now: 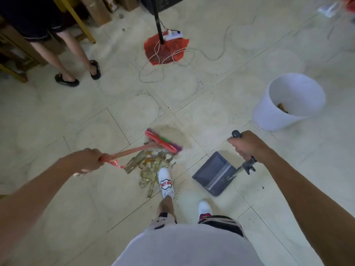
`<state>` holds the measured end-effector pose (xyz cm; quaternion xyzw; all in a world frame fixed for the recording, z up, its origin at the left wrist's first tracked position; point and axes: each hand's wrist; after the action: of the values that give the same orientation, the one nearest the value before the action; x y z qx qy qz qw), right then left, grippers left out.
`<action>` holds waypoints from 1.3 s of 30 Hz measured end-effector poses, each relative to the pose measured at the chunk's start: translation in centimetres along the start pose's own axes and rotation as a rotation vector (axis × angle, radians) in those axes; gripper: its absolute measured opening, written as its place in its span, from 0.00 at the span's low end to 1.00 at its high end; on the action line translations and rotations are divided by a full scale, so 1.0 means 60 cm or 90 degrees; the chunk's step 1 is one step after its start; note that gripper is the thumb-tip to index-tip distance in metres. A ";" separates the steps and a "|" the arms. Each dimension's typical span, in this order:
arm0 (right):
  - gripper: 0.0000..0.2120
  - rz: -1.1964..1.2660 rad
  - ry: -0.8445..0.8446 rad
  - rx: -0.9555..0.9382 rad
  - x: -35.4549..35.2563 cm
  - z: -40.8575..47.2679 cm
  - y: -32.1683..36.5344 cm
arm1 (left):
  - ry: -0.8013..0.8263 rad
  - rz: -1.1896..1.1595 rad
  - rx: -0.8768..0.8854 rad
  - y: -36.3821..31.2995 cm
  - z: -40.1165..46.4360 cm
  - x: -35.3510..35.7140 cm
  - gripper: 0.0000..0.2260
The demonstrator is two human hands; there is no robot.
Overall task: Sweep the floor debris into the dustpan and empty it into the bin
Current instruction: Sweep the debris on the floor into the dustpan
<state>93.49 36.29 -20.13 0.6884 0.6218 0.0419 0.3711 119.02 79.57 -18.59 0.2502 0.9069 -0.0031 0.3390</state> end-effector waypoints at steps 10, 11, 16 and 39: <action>0.15 0.027 0.145 0.000 -0.010 -0.056 -0.056 | 0.017 -0.480 -0.130 -0.034 -0.106 0.166 0.16; 0.16 0.023 0.147 -0.006 -0.005 -0.061 -0.064 | 0.001 -0.460 -0.110 -0.061 -0.101 0.182 0.16; 0.17 -0.171 0.010 -0.113 0.022 -0.083 -0.088 | 0.036 -0.343 -0.125 -0.122 -0.098 0.203 0.17; 0.18 -0.292 -0.112 -0.234 0.236 -0.084 -0.014 | 0.081 -0.871 -0.340 0.082 -0.145 0.497 0.11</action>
<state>93.35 51.12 -22.65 0.4526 0.7083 0.0093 0.5416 96.69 98.86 -29.44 -0.4626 0.8482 0.0217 0.2573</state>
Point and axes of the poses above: each hand's wrist, its own z-axis towards the middle knuckle, its own x-axis out of the palm, y = z × x, and after that the axes turned 5 degrees about z, right-handed
